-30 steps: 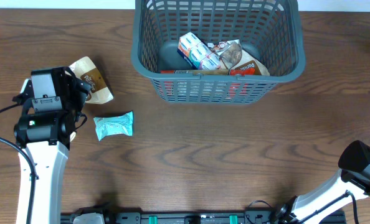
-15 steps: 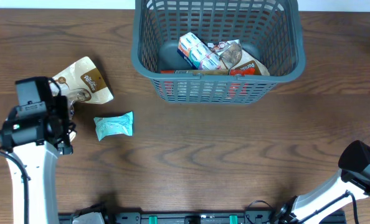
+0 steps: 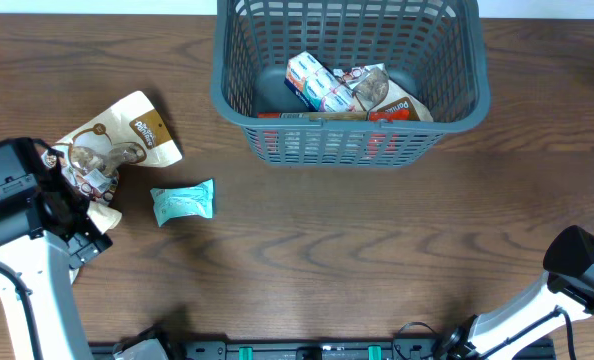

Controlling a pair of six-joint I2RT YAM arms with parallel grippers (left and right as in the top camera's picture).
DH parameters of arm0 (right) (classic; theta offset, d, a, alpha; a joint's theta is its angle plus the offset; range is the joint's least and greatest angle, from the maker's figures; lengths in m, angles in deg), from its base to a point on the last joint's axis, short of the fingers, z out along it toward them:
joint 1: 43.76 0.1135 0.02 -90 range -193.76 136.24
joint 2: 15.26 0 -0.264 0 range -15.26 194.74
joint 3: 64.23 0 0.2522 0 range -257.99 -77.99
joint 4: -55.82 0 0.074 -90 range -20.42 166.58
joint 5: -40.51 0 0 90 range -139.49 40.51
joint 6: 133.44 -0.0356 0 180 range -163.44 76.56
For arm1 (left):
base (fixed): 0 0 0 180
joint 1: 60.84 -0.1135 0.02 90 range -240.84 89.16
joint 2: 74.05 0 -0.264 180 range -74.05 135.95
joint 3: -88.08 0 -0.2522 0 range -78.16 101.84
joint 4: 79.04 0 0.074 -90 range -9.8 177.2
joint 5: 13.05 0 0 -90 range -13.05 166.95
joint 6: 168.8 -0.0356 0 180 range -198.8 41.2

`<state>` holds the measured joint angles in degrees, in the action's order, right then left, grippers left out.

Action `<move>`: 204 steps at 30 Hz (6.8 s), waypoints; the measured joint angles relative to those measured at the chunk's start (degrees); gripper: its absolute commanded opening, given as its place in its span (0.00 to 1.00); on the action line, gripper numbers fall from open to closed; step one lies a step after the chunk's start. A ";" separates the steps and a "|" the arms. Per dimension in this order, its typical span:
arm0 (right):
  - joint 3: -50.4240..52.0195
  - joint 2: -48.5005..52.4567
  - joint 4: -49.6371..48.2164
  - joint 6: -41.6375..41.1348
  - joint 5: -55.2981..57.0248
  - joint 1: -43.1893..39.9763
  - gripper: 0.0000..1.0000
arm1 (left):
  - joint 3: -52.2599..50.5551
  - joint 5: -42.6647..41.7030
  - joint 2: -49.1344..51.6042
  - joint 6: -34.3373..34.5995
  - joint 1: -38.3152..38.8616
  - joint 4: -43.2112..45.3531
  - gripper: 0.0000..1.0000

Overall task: Pack container
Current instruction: 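Move left gripper to the tan dried-mushroom pouch on the left, then close left gripper on the mushroom pouch's top edge, then lift the mushroom pouch and carry it over the basket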

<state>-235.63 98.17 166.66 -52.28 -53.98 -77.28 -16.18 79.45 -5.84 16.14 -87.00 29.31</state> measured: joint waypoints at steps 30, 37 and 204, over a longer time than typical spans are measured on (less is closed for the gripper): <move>0.00 0.00 -0.04 0.00 0.00 0.00 0.99 | 0.33 -11.19 21.44 -27.47 8.31 32.44 0.99; 0.00 0.00 -0.02 0.00 0.00 0.00 0.99 | 0.33 -7.45 21.44 -21.73 12.87 32.59 0.99; 0.00 0.00 -0.02 -0.15 -0.02 0.00 0.99 | 25.62 12.15 10.51 -58.71 48.09 31.65 0.06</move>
<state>-235.63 98.17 166.64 -52.44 -54.00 -77.28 9.43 91.60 4.67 -42.57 -38.91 60.96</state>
